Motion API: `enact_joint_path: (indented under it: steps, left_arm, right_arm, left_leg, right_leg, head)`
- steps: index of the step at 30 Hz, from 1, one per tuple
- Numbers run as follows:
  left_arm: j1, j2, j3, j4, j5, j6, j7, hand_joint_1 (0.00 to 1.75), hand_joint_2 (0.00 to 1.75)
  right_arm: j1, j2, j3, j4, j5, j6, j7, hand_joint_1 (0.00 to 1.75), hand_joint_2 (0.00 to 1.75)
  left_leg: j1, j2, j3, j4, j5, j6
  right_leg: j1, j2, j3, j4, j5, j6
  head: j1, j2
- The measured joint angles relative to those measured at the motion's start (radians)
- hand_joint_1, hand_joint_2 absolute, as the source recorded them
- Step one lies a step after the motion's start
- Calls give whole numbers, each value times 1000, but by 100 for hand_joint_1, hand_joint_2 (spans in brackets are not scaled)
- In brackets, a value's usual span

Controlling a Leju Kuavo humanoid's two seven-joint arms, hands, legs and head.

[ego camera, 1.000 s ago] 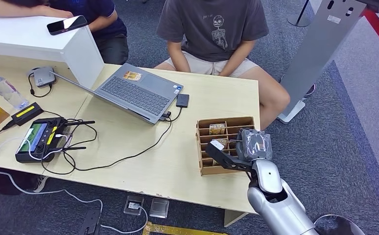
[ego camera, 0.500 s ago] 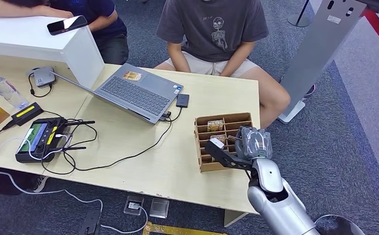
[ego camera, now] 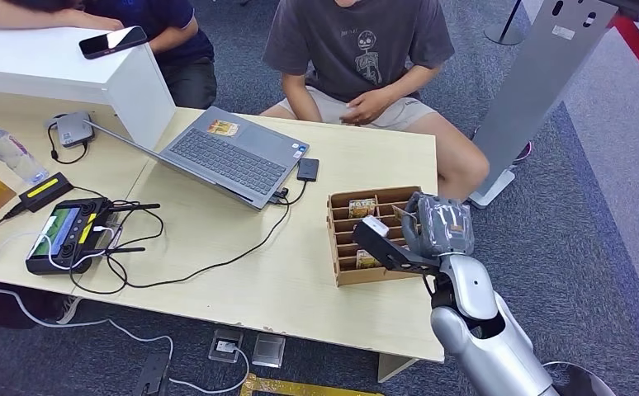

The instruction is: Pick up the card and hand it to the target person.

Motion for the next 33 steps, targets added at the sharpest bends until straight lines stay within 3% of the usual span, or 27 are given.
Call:
enact_joint_path:
  steps: [11, 16, 28, 33]
  left_arm:
    - [0, 0, 0, 0, -4, 0, -7, 0, 0]
    - [0, 0, 0, 0, -28, -8, -15, 0, 0]
    - [-1, 1, 0, 0, -71, -21, -28, 0, 0]
    - [-1, 2, 0, 0, -80, -21, -29, 0, 0]
  right_arm:
    - [-50, -49, -26, -195, 12, -22, -20, 157, 175]
    - [-121, -53, -29, -202, -61, -70, -50, 150, 175]
    - [-268, -24, -16, -8, -270, -165, -124, 151, 175]
    - [-313, 18, -7, 130, -368, -187, -209, 145, 175]
  left_leg:
    - [0, 0, 0, 0, 0, 0]
    - [0, 0, -1, 0, 0, 0]
    - [0, -1, -2, 0, 0, 0]
    - [0, -1, -2, 0, 0, 0]
  right_leg:
    - [0, 0, 0, 0, 0, 0]
    - [0, 0, 0, 0, 0, 0]
    - [0, -1, 0, 0, 0, 0]
    - [0, -1, 0, 1, 0, 0]
  head:
    - [0, 0]
    - [0, 0]
    - [0, 0]
    - [0, 0]
